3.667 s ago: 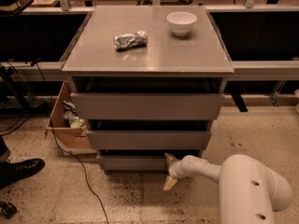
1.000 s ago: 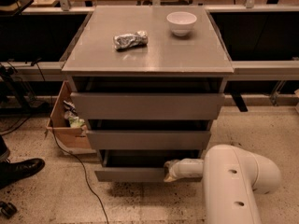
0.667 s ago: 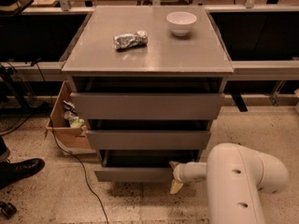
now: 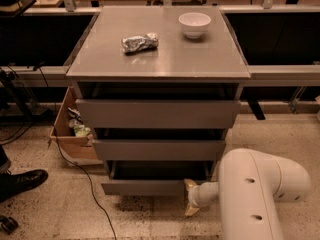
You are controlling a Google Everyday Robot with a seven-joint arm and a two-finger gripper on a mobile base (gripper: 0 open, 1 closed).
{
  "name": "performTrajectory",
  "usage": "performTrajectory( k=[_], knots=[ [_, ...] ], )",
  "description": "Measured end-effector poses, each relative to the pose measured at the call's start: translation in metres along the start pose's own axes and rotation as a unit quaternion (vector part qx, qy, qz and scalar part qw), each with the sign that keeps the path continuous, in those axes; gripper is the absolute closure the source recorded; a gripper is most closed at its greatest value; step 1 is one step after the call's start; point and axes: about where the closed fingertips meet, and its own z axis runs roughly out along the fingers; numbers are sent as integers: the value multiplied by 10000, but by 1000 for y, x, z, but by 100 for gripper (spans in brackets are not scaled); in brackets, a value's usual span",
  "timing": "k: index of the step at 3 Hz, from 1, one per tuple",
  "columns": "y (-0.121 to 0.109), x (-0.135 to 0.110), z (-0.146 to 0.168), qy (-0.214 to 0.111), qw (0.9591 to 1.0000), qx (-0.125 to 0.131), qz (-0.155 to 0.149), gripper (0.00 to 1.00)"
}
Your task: Open bottom drawer
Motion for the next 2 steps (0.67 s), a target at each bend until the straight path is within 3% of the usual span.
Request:
performTrajectory(
  k=[1, 2],
  knots=[
    [14, 1, -4, 46, 9999, -123, -51, 51],
    [11, -2, -12, 46, 9999, -123, -51, 82]
  ],
)
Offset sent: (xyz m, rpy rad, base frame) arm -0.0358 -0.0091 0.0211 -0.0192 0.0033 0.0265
